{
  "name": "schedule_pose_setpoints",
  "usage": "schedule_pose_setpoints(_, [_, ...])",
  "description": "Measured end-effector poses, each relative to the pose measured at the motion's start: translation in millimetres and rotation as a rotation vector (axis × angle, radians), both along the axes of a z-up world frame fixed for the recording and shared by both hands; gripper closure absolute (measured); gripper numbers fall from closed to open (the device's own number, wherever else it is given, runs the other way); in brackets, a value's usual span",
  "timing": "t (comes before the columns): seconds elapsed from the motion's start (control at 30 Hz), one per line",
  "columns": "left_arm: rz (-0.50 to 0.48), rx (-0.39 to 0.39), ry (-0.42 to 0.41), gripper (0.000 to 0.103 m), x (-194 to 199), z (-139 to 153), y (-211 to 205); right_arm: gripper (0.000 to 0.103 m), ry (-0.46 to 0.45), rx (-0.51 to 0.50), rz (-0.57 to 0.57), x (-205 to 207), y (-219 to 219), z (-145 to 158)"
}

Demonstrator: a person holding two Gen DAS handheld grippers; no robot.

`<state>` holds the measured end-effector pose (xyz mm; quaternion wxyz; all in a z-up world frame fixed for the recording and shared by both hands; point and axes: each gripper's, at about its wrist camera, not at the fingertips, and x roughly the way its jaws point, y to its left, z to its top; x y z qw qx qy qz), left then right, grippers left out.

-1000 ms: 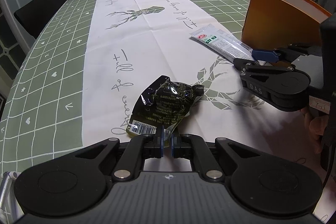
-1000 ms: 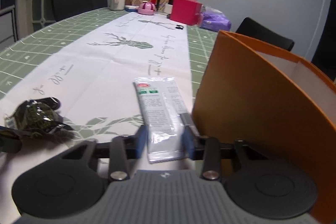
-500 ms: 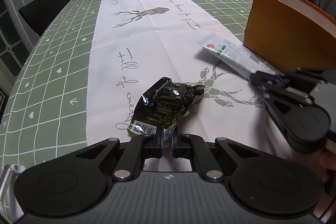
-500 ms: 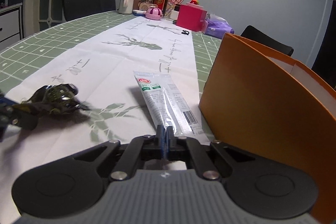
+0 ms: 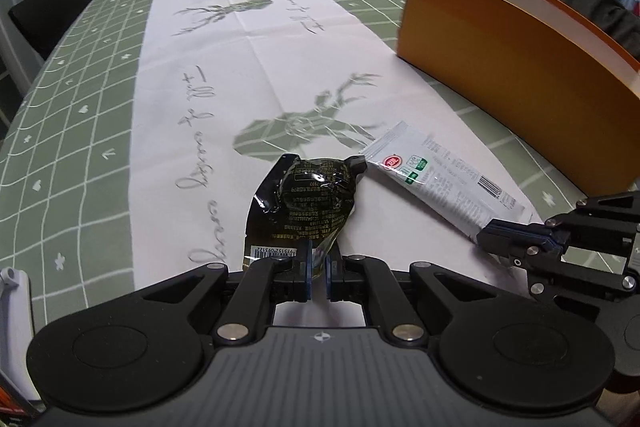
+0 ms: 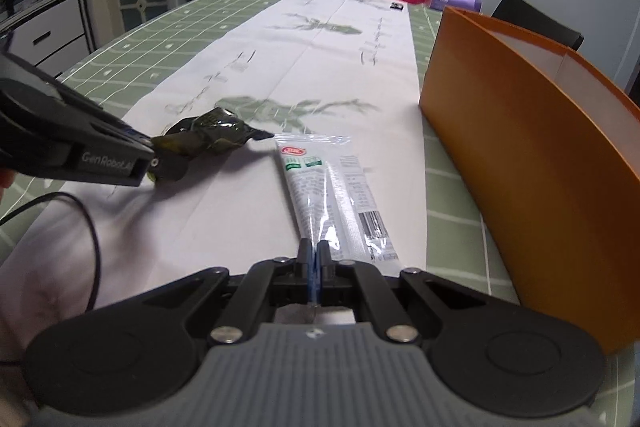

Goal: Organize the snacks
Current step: 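Close the left gripper on the green foil packet while the right gripper grasps the white sachet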

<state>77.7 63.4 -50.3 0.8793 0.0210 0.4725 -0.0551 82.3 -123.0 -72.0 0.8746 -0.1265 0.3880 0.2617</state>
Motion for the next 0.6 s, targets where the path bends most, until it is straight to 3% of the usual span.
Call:
schedule_pose_setpoints(0.1, [-0.024, 0.015, 0.003, 0.082, -7, 1, -5, 0.102, 0.062, 0.025, 0.012, -2, -7, 4])
schedule_pose_setpoints(0.17, [-0.031, 0.012, -0.005, 0.065, -11, 5, -5, 0.096, 0.084, 0.054, 0.013, -2, -11, 9])
schedule_pose_setpoints(0.2, [-0.030, 0.003, -0.017, 0.048, -13, 8, -4, 0.091, 0.086, 0.057, 0.023, -3, -12, 12])
schedule_pose_setpoints(0.23, [-0.032, -0.004, -0.028, 0.034, -15, 12, -3, 0.077, 0.082, 0.058, 0.032, -3, -12, 14])
schedule_pose_setpoints(0.27, [-0.038, -0.012, -0.045, 0.030, -15, 17, -2, 0.063, 0.078, 0.059, 0.040, -3, -12, 16])
schedule_pose_setpoints(0.37, [-0.054, 0.002, -0.073, 0.017, -10, 27, -1, 0.044, 0.067, 0.062, 0.048, 3, -11, 20])
schedule_pose_setpoints(0.4, [-0.066, 0.020, -0.072, 0.014, -6, 29, -2, 0.041, 0.067, 0.062, 0.047, 7, -10, 21])
schedule_pose_setpoints(0.6, [-0.158, 0.110, -0.027, 0.014, 22, 24, -9, 0.025, 0.098, 0.056, 0.045, 31, -6, 19])
